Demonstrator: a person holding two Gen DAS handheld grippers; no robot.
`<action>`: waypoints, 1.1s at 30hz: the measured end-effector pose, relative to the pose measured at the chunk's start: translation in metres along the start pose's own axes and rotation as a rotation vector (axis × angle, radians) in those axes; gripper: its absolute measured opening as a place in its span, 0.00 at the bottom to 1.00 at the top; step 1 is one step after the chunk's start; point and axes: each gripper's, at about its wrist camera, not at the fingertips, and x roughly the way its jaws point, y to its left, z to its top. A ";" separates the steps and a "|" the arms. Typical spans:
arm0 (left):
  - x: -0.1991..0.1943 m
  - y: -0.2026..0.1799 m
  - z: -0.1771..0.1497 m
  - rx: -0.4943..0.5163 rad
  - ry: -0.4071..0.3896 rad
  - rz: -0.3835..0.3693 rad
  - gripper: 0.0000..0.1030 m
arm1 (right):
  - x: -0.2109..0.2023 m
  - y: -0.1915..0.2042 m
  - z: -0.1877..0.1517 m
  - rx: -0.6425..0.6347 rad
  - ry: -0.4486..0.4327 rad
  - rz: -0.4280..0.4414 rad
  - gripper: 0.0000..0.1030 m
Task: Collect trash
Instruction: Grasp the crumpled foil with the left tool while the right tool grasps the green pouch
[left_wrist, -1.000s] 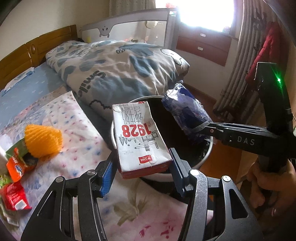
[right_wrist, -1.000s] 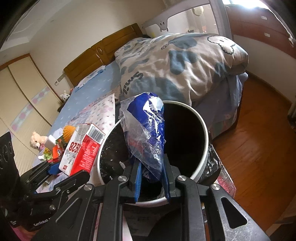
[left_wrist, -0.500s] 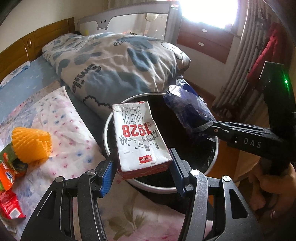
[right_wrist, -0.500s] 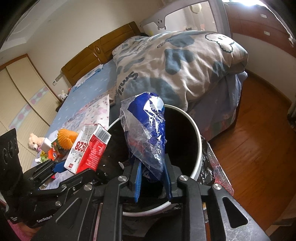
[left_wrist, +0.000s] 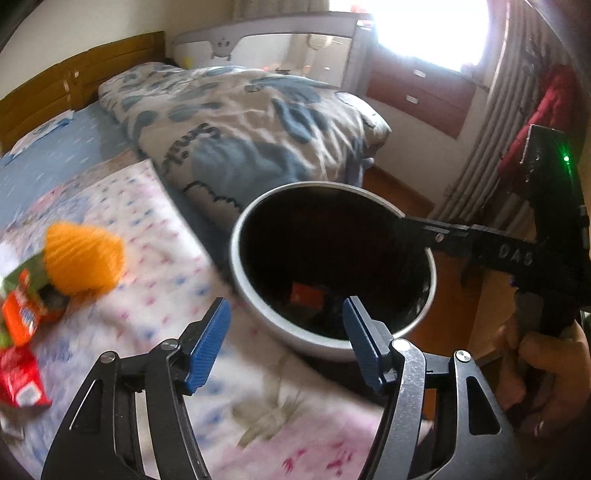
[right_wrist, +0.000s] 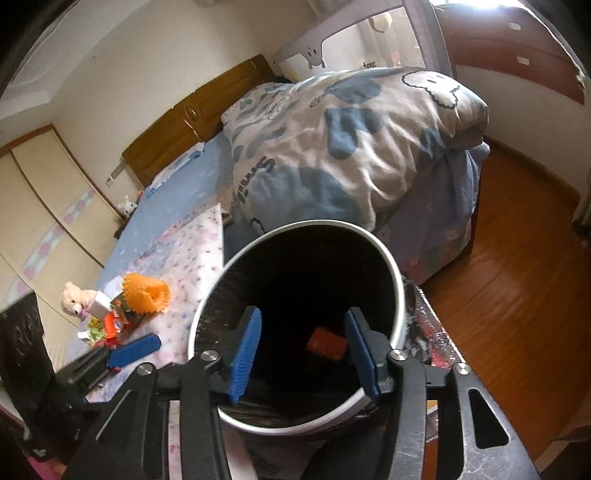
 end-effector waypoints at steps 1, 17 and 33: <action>-0.005 0.006 -0.006 -0.014 -0.001 0.013 0.63 | -0.001 0.003 -0.002 0.000 -0.005 0.005 0.55; -0.074 0.101 -0.088 -0.244 -0.046 0.173 0.64 | 0.012 0.091 -0.050 -0.060 0.014 0.152 0.70; -0.134 0.178 -0.149 -0.424 -0.091 0.316 0.64 | 0.045 0.191 -0.094 -0.195 0.122 0.283 0.71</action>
